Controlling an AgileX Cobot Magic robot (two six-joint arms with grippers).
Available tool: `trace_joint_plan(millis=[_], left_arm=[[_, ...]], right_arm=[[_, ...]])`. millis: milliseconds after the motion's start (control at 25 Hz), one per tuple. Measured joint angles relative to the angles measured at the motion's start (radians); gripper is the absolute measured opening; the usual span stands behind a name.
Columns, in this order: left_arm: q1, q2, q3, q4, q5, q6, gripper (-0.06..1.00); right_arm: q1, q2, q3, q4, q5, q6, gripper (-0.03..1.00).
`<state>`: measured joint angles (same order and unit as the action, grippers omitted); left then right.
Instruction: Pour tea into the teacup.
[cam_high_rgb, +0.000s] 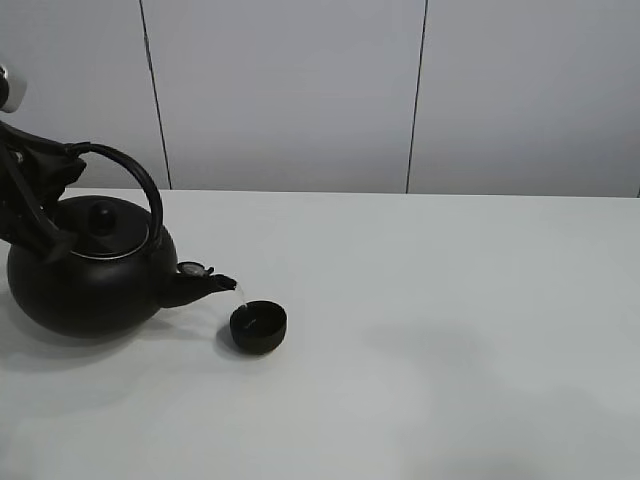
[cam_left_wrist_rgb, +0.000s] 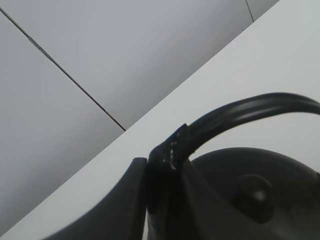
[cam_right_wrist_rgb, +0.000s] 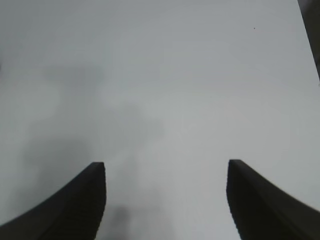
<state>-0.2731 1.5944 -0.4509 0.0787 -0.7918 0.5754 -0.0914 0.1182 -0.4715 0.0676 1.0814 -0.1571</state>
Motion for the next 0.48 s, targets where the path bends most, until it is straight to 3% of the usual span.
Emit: trace_joint_plan(millis=[480], left_arm=[[0.000, 0.000, 0.000, -0.001, 0.000, 0.003, 0.12]], right_arm=[[0.000, 0.000, 0.000, 0.000, 0.000, 0.000, 0.47]])
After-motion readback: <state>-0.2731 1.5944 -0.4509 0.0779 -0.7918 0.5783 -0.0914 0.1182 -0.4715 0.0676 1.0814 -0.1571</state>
